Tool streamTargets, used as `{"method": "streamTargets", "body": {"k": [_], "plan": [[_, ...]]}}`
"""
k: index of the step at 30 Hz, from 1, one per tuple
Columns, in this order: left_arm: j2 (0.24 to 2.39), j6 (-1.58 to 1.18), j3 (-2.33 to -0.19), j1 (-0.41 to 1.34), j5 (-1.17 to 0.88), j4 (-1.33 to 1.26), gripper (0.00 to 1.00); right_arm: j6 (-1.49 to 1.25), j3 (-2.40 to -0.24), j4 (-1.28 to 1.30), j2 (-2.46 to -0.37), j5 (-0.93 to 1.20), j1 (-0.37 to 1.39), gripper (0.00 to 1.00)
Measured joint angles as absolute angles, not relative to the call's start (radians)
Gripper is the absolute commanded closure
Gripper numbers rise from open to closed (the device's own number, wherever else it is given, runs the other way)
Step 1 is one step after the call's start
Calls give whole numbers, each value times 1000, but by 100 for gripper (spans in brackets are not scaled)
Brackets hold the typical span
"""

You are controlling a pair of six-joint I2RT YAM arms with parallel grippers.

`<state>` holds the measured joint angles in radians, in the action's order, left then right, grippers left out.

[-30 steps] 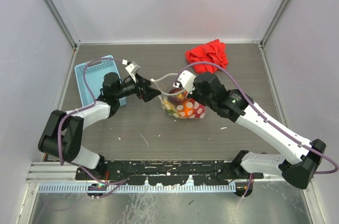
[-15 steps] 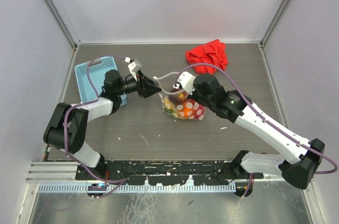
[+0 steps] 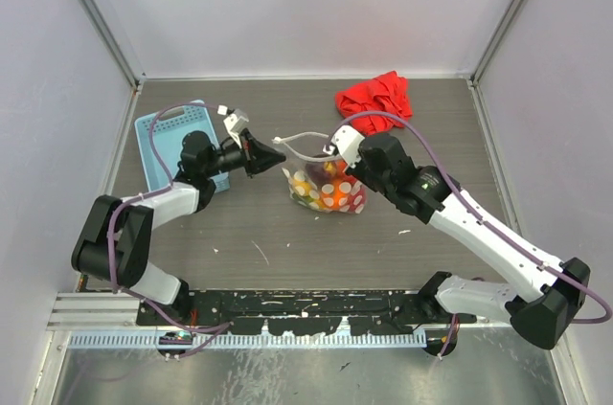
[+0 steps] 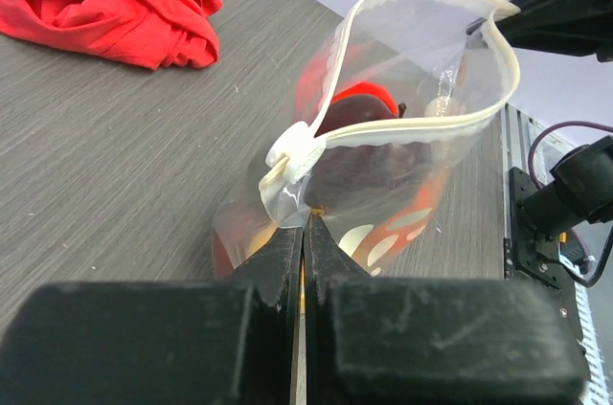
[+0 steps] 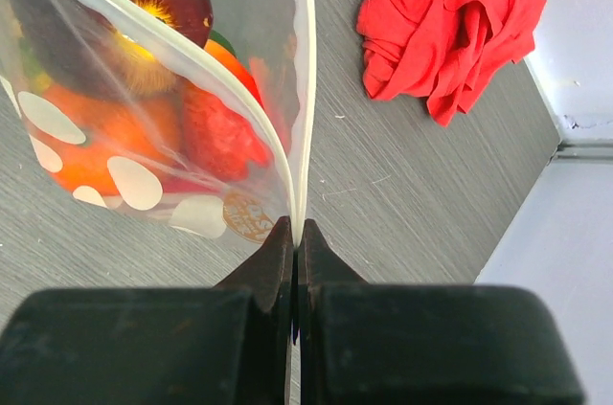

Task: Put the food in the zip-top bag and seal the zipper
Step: Zip the zipper food storage bag at the center of the board.

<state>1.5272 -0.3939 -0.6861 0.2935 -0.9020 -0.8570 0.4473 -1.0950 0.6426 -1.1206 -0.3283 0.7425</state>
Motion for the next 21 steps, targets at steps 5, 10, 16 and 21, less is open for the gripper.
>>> {"method": "streamTargets", "body": {"k": [5,10,16,21], "plan": [[1475,-382,-646,294,-871,-851,100,414,-1080,631,-1118,-324,722,74],[1439,-381,-624,293,-847,-844,100,379,-1140,673,-1133,-267,719,43],[1414,-377,-624,293,-833,-819,100,339,-1357,695,-1213,-100,718,9],[1392,-368,-624,293,-829,-791,100,337,-1491,688,-1314,33,726,0]]}}
